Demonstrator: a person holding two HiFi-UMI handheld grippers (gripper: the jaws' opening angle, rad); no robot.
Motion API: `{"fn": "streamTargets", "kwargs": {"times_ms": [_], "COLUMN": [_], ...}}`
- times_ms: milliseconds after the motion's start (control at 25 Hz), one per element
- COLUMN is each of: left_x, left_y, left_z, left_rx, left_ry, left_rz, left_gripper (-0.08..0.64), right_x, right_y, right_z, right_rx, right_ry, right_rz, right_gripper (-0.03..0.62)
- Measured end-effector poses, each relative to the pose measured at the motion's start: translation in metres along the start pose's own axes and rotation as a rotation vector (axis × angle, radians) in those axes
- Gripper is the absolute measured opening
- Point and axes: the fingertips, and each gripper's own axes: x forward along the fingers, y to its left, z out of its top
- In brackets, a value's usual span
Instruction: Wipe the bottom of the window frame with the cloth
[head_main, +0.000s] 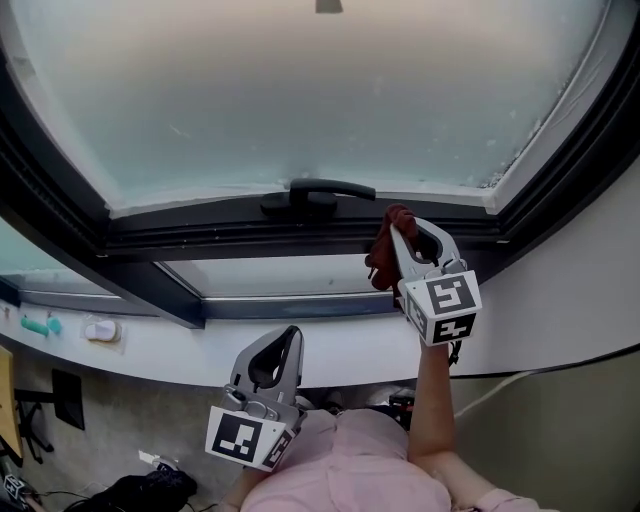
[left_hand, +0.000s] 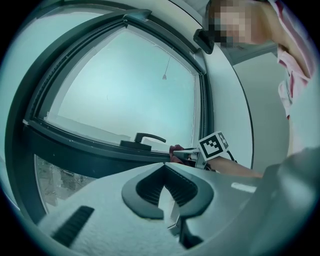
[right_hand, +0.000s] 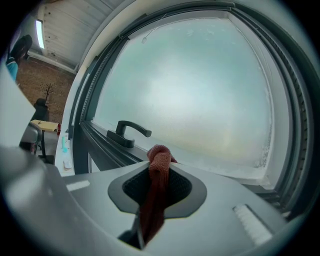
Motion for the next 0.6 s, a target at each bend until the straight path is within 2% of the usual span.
{"fn": "streamTargets", "kwargs": {"times_ms": [600], "left_x": [0.040], "left_y": [-0.038], "left_z": [-0.004], "left_rx": [0.025], "left_ry": [0.013], "left_rz": [-0.055], "left_gripper": [0.000], "right_x": [-0.026], "right_y": [-0.059], "right_z": [-0.020], "right_rx": [0.022], "right_ry": [0.013], "right_rz": [-0.042], "right_gripper": [0.060]}}
